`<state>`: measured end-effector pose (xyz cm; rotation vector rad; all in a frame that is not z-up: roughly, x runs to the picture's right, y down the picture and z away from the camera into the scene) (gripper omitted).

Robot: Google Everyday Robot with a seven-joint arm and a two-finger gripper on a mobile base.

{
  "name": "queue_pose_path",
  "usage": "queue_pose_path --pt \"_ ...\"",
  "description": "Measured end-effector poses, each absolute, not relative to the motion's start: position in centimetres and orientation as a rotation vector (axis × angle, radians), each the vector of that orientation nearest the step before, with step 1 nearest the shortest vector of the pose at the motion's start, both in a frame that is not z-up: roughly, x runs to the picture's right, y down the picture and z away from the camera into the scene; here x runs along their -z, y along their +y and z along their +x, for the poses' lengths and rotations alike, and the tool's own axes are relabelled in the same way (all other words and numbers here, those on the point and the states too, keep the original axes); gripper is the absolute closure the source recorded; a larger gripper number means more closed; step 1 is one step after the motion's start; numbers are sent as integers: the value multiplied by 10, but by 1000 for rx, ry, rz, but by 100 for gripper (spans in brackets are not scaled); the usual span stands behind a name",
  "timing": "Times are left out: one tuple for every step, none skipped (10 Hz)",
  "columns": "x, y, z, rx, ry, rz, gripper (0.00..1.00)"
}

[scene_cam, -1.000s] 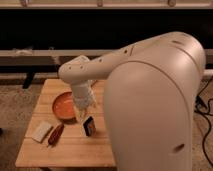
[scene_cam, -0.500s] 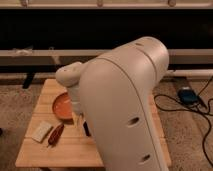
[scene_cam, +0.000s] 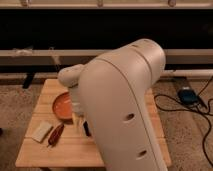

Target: Knock the eraser over

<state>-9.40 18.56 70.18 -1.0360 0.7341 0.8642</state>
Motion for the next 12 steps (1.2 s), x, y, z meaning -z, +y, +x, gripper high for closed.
queue_pose_path --pt "-704 185 -96 -898 695 -1048 34" --pt "-704 183 -102 -914 648 -1039 34" --pt "-704 179 -110 -925 590 -1018 34" --pt "-703 177 -115 -924 559 -1008 34" --pt "-702 173 -123 -921 517 -996 34" --pt "-701 170 -128 -920 485 -988 34" --pt "-702 167 -132 -918 456 -975 34" --pt "-702 165 -138 -908 441 -969 34" --pt "-704 164 -145 -893 427 -964 34" --pt "-705 163 -154 -874 414 -962 34" --pt "-706 161 -157 -864 402 -959 34" --pt "-704 158 -160 -859 380 -956 34"
